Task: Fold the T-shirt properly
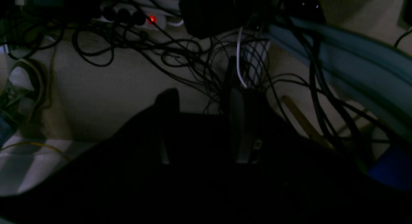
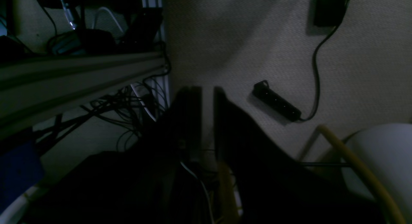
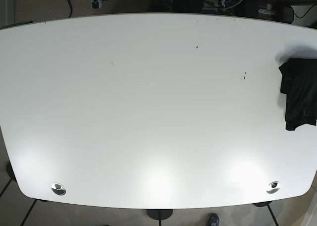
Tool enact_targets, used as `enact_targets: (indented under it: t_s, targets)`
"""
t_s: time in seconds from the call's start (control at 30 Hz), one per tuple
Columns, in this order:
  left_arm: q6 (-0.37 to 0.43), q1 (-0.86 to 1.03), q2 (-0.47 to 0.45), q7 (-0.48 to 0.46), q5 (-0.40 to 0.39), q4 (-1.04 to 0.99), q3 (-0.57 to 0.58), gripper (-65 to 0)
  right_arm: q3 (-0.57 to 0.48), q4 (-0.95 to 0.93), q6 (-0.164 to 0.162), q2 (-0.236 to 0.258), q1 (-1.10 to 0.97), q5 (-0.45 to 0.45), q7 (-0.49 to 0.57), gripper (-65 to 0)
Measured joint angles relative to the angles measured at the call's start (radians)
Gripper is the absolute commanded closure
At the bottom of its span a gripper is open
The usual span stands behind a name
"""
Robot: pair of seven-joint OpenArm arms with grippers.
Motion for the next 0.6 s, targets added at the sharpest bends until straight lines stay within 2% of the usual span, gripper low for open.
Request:
enact_targets:
  t_s: [0.6]
  targets:
    - [0.001,-0.012,0.0,-0.009,-0.003,0.0,0.001,-23.9,-0.004,0.003,-0.001,0.001,0.0,0.001,-0.002,-5.9]
